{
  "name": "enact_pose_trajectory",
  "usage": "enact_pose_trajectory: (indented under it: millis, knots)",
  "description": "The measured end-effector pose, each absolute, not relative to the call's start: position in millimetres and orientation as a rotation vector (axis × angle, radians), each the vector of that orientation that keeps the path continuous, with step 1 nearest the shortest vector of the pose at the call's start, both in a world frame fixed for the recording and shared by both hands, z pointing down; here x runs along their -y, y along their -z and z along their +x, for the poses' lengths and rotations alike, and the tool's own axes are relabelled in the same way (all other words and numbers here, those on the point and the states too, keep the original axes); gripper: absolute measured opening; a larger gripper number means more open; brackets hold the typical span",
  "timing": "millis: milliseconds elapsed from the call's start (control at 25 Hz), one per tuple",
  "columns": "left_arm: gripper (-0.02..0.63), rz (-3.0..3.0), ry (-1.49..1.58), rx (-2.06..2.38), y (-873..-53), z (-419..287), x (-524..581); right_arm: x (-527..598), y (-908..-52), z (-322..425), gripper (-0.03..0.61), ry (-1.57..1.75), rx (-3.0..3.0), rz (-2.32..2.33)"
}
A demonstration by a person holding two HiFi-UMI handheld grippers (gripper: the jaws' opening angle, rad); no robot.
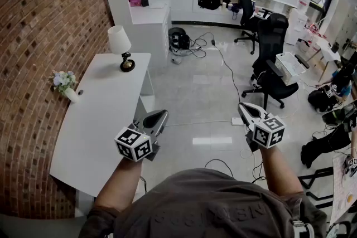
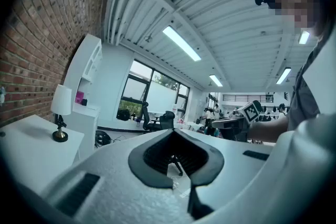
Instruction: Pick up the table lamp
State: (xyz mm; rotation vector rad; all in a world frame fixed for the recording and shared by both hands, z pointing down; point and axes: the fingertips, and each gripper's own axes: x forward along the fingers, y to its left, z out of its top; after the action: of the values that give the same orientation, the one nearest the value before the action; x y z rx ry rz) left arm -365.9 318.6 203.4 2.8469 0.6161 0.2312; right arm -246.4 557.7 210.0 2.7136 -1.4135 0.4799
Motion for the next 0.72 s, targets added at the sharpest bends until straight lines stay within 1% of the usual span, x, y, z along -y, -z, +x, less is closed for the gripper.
enact_pose_trajectory:
  millis: [240,720]
  knots:
    - [0.003,2.916,-0.179,-0.659,-196.1,-341.8,-313.5,-540.3,-203.5,-227.4,-0.008,-0.399,1.427,2.693]
    - [0.003,2.926,-0.222,-0.7,-201.0,-330.9,-340.6,-547.7,-214.2,-222.6,-0.008,-0.434,1.466,2.685]
